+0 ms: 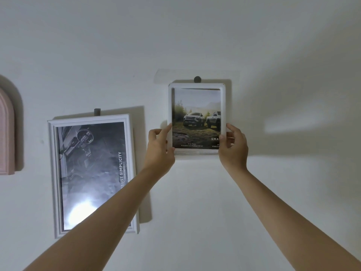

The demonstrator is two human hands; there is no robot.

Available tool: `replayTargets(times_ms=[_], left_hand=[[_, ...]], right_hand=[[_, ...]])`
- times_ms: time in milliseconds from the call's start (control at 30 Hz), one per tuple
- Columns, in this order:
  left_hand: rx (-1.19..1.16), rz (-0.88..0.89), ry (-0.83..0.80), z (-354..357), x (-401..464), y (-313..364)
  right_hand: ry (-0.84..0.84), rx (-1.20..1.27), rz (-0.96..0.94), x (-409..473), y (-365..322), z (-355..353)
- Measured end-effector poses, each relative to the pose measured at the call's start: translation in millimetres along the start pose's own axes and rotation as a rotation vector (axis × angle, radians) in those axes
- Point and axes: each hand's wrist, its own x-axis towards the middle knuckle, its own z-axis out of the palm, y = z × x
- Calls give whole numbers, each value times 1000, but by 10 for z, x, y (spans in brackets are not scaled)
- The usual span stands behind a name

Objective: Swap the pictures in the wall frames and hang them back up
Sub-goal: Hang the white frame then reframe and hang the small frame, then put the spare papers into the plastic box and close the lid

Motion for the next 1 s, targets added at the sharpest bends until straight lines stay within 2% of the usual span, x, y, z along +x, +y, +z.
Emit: replayTargets(times_ms=[167,333,500,700,1000], left_hand=[[7,-36,-2,-40,-79,66],[19,-144,-6,-58,-434,188],[-20,-267,-122,7,-1104,320],[-72,-467,-341,174,-2079,361],[-64,-819,-709,399,-3691,105]], right_hand=[[-32,1,-5,-53,-77,-30],[-115,-81,-5,-216,-170,-170],[-211,-217,86,-642,-195,-509],[-392,-348,318,-1500,-17,-1134],[-600,-588,745,-2915,735,-2364]])
